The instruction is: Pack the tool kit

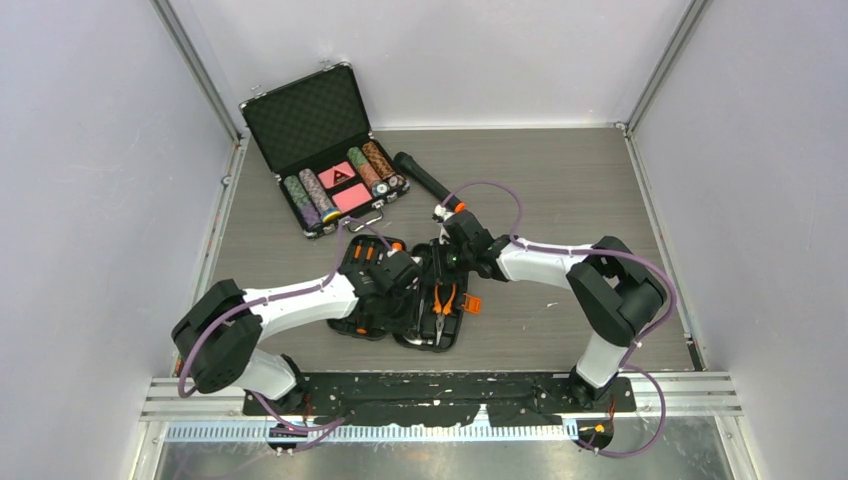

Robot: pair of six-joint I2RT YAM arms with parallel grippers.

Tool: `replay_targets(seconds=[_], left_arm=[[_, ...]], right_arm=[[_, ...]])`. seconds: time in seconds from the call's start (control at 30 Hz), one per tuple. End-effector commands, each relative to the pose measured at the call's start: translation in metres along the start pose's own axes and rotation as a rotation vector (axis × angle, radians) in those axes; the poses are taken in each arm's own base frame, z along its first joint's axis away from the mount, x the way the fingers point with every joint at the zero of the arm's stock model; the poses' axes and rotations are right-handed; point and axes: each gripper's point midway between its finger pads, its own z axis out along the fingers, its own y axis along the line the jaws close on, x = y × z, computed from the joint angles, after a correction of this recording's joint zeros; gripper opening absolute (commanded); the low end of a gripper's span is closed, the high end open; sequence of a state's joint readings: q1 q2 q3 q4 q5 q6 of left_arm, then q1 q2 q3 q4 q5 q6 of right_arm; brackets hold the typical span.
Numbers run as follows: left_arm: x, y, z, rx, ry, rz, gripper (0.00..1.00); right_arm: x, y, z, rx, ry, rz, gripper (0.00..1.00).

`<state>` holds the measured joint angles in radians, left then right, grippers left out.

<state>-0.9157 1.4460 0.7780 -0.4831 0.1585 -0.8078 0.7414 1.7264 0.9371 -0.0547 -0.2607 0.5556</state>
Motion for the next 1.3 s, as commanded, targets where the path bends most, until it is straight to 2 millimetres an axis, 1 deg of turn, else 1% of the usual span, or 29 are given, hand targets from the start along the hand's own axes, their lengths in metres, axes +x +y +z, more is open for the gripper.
replay_targets(seconds=[0.0, 0.03, 0.07, 0.1, 0.13, 0.2, 0.23, 0.27, 0.3, 0.33, 0.37, 0.4, 0.43, 0.47, 0.5, 0.53, 0.57, 0.63, 0.67, 0.7, 0.8, 0.83, 0.87, 0.9, 1.0, 1.07, 1.13, 1.17, 1.27], left_arm=[[0.003, -0.01, -0.007, 0.048, -0.011, 0.017, 0.14], [-0.009, -0.019, -0.019, 0.071, -0.064, 0.024, 0.2], [-0.019, -0.024, -0.031, 0.075, -0.115, 0.035, 0.25], [-0.03, -0.03, -0.045, 0.081, -0.167, 0.048, 0.31], [-0.04, -0.032, -0.058, 0.079, -0.217, 0.054, 0.35], [-0.059, -0.029, -0.084, 0.085, -0.31, 0.043, 0.43], [-0.066, -0.025, -0.098, 0.091, -0.358, 0.032, 0.48], [-0.075, -0.016, -0.11, 0.079, -0.416, 0.017, 0.54], [-0.081, -0.004, -0.119, 0.046, -0.464, 0.006, 0.6], [-0.085, 0.012, -0.126, 0.007, -0.5, -0.01, 0.64], [-0.088, 0.027, -0.132, -0.026, -0.524, -0.03, 0.69], [-0.09, 0.041, -0.136, -0.052, -0.545, -0.05, 0.73], [-0.092, 0.056, -0.139, -0.079, -0.562, -0.077, 0.77], [-0.093, 0.069, -0.14, -0.101, -0.571, -0.102, 0.81], [-0.094, 0.082, -0.141, -0.122, -0.585, -0.133, 0.83], [-0.095, 0.095, -0.14, -0.141, -0.595, -0.164, 0.85], [-0.095, 0.105, -0.138, -0.145, -0.599, -0.194, 0.86], [-0.097, 0.125, -0.133, -0.159, -0.603, -0.264, 0.88], [-0.099, 0.135, -0.13, -0.167, -0.608, -0.299, 0.88], [-0.1, 0.147, -0.126, -0.182, -0.611, -0.336, 0.89], [-0.105, 0.169, -0.114, -0.215, -0.609, -0.39, 0.88], [-0.107, 0.173, -0.109, -0.222, -0.603, -0.395, 0.87], [-0.109, 0.177, -0.104, -0.23, -0.593, -0.396, 0.86], [-0.112, 0.18, -0.1, -0.238, -0.584, -0.389, 0.84], [-0.115, 0.184, -0.088, -0.254, -0.522, -0.355, 0.79], [-0.109, 0.181, -0.076, -0.231, -0.437, -0.344, 0.75], [-0.098, 0.177, -0.065, -0.203, -0.369, -0.344, 0.72], [-0.092, 0.177, -0.061, -0.195, -0.348, -0.349, 0.69], [-0.075, 0.173, -0.05, -0.161, -0.317, -0.389, 0.55]], right_arm=[[-0.029, 0.017, -0.021, -0.036, -0.087, -0.048, 0.22], [-0.039, 0.024, -0.033, -0.049, -0.121, -0.06, 0.24], [-0.047, 0.028, -0.041, -0.052, -0.15, -0.068, 0.25], [-0.054, 0.032, -0.054, -0.056, -0.177, -0.076, 0.29], [-0.061, 0.033, -0.061, -0.048, -0.202, -0.079, 0.31], [-0.072, 0.035, -0.088, -0.039, -0.267, -0.081, 0.35], [-0.071, 0.032, -0.093, -0.025, -0.273, -0.074, 0.39], [-0.072, 0.027, -0.104, -0.004, -0.302, -0.068, 0.41], [-0.072, 0.025, -0.109, 0.005, -0.314, -0.059, 0.45], [-0.067, 0.018, -0.115, 0.028, -0.326, -0.048, 0.48], [-0.065, 0.013, -0.117, 0.045, -0.336, -0.042, 0.49], [-0.058, 0.008, -0.12, 0.052, -0.337, -0.032, 0.53], [-0.054, 0.004, -0.12, 0.063, -0.338, -0.027, 0.54], [-0.046, -0.001, -0.12, 0.068, -0.332, -0.016, 0.56], [-0.041, -0.004, -0.119, 0.071, -0.331, -0.011, 0.56], [-0.033, -0.009, -0.118, 0.072, -0.326, 0.001, 0.57], [-0.03, -0.011, -0.117, 0.073, -0.328, 0.006, 0.58], [-0.015, -0.021, -0.112, 0.079, -0.316, 0.019, 0.58], [-0.015, -0.021, -0.113, 0.073, -0.327, 0.021, 0.58], [-0.01, -0.026, -0.111, 0.079, -0.321, 0.025, 0.59], [-0.006, -0.028, -0.108, 0.07, -0.322, 0.02, 0.59], [-0.001, -0.031, -0.105, 0.072, -0.311, 0.023, 0.59], [-0.002, -0.03, -0.104, 0.066, -0.317, 0.022, 0.59], [0.002, -0.032, -0.101, 0.065, -0.307, 0.026, 0.59], [0.003, -0.03, -0.098, 0.036, -0.313, 0.024, 0.59], [0.003, -0.029, -0.096, 0.023, -0.321, 0.021, 0.59], [0.003, -0.028, -0.095, 0.014, -0.326, 0.018, 0.59], [0.003, -0.028, -0.095, 0.011, -0.329, 0.014, 0.59], [0.005, -0.029, -0.094, 0.002, -0.332, 0.012, 0.59]])
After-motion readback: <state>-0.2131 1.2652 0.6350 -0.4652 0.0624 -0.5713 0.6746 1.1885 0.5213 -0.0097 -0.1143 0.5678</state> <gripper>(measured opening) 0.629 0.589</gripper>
